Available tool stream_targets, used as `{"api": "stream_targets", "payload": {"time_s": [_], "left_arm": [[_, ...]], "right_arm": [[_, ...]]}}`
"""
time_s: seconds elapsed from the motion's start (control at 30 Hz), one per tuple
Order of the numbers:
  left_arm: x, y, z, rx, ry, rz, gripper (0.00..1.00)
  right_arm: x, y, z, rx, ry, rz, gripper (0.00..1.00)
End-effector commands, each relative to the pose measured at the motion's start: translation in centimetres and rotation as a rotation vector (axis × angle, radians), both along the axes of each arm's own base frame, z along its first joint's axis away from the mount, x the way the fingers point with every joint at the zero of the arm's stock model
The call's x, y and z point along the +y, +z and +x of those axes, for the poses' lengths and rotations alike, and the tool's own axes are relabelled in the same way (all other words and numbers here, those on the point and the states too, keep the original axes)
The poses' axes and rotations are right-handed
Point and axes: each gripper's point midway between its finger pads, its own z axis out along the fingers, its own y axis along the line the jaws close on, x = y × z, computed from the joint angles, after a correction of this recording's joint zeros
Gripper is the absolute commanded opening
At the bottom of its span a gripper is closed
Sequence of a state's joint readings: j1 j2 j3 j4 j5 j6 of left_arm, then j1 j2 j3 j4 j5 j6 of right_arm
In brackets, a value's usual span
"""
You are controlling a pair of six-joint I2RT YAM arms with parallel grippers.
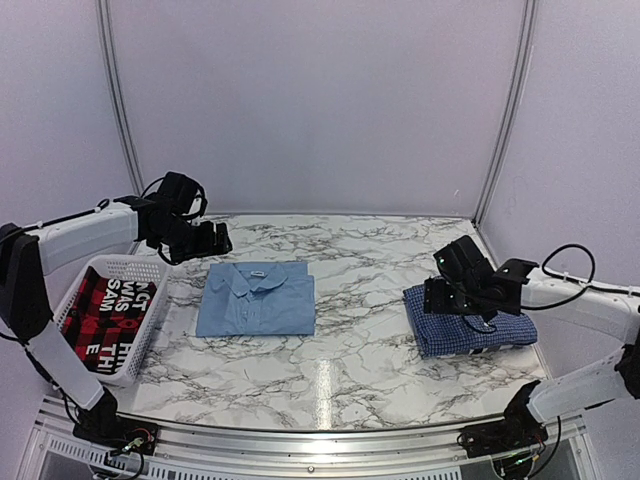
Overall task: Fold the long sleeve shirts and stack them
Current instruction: Move the square-folded shirt to the center of the board.
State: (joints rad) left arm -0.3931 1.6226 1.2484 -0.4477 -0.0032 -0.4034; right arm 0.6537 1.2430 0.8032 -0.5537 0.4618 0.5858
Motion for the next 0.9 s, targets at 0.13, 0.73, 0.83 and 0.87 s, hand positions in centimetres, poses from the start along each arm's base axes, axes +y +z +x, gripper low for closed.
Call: {"api": "stream_targets", "payload": {"time_s": [0.13, 0.73, 0.83, 0.87], "left_arm": [[-6.7, 1.7, -3.0, -0.004, -0.135, -0.032, 0.99], [-10.4, 0.3, -4.7, 0.036, -0.242, -0.096, 0.99], [-10.6, 0.0, -4.8, 0.041, -0.244, -0.1, 0.99], [-10.6, 0.0, -4.8, 0.042, -0.243, -0.101, 0.99]], "right_arm": [[-7.5, 0.5, 1.8, -0.046, -0.278, 0.063, 0.83], [-16.6, -3.6, 5.0, -0.127, -0.527, 0.321, 0.98], [-15.9, -4.4, 4.5, -0.126, -0.522, 0.37, 0.99], [-15.6, -4.5, 4.5, -0.128, -0.516, 0.391, 0.99]]}}
